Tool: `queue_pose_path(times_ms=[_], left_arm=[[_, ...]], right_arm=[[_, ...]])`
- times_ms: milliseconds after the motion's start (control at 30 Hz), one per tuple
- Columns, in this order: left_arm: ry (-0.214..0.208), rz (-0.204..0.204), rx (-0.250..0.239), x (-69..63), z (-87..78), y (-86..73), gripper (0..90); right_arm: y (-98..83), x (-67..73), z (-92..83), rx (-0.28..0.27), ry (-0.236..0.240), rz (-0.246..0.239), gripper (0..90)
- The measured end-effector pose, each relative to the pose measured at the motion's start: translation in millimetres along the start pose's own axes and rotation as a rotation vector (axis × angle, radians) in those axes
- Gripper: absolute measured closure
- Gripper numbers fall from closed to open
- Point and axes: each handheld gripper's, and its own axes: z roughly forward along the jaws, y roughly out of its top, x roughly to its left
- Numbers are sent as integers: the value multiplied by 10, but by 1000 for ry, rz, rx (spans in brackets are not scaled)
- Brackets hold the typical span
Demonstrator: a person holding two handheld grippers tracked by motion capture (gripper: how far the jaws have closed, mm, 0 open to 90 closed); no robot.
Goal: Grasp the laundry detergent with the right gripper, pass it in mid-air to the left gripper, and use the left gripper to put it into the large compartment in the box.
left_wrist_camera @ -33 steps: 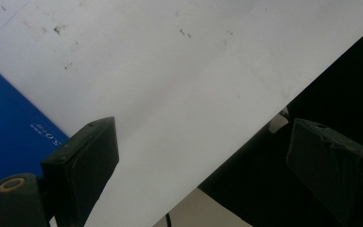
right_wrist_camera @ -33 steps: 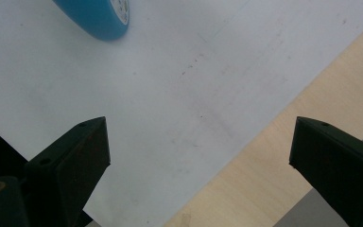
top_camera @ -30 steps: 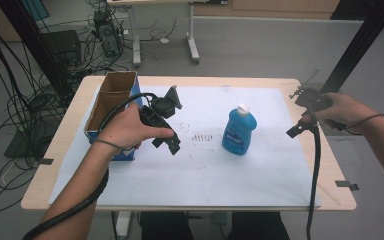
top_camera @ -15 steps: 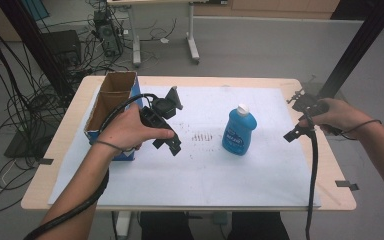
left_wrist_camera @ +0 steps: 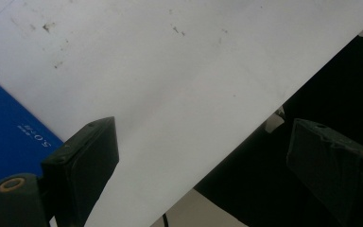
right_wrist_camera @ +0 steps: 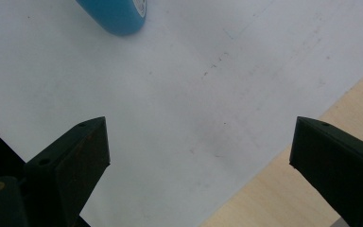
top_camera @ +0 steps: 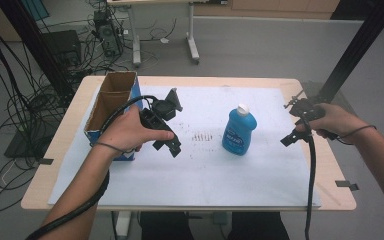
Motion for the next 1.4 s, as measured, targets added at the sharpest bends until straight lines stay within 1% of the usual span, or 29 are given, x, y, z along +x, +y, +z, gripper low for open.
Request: queue_pose_path(times_ms=[300,533,767,1133,1400], left_arm=[[-1,-9,0,11,20,-6,101],[-5,-6,-2,3,21,-1,101],[-6,-4,-1,-3,36,7,101],[-5,-5,-4,-8,25,4,102],[-5,-4,-7,-10,7,0,101]], right_arm=[[-23,51,70,-11,2,-11,56],[-52,88,102,-15,-5,-15,56],[-89,140,151,-17,1,-19,56],[-104,211,215,-34,13,-36,56],[-116,246,266,-63,12,-42,59]])
